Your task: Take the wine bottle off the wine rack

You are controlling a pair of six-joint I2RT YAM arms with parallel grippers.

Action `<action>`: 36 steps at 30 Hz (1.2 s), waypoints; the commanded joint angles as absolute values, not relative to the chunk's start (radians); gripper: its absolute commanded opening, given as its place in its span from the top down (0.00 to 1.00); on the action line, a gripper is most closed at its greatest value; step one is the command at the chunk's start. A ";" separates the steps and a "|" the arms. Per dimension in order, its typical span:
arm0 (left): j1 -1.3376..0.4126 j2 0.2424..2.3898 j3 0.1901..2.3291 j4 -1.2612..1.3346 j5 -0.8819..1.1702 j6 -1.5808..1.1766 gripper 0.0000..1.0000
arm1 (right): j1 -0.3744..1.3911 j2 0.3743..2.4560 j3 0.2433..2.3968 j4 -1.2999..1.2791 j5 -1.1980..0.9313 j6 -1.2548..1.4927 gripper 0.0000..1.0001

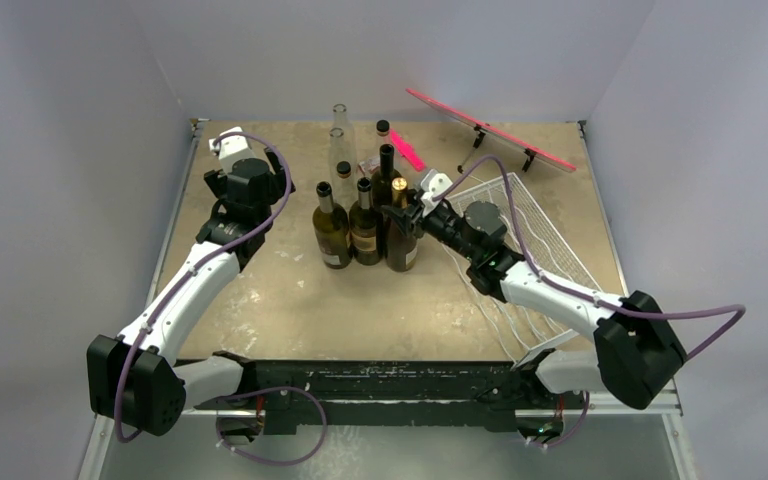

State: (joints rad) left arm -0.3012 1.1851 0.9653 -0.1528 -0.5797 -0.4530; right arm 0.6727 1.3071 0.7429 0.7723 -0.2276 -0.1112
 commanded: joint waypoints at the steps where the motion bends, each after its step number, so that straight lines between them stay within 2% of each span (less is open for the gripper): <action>1: -0.291 1.166 1.012 -0.133 -0.589 -0.456 0.08 | 0.665 1.247 0.760 1.169 -0.220 -0.116 1.00; 4: -0.291 1.166 1.011 -0.133 -0.589 -0.455 0.08 | 0.665 1.233 0.724 1.159 -0.199 -0.118 1.00; 13: -0.291 1.169 1.011 -0.133 -0.585 -0.454 0.08 | 0.665 1.178 0.700 1.020 -0.146 -0.160 0.54; 28: -0.289 1.178 1.004 -0.121 -0.623 -0.410 0.09 | 0.665 1.078 0.767 0.756 -0.153 -0.245 0.28; 31: -0.289 1.166 0.994 -0.104 -0.626 -0.388 0.09 | 0.664 1.003 0.776 0.667 -0.163 -0.286 0.18; 33: -0.290 1.146 0.980 -0.080 -0.625 -0.367 0.08 | 0.664 0.939 0.781 0.588 -0.163 -0.311 0.01; 36: -0.289 1.107 0.955 -0.029 -0.601 -0.329 0.07 | 0.665 0.838 0.783 0.491 -0.140 -0.324 0.00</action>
State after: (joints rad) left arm -0.2947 1.1770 0.9634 -0.1349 -0.6056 -0.3965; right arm 0.6655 0.9585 0.7231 0.6014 -0.1516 -0.2726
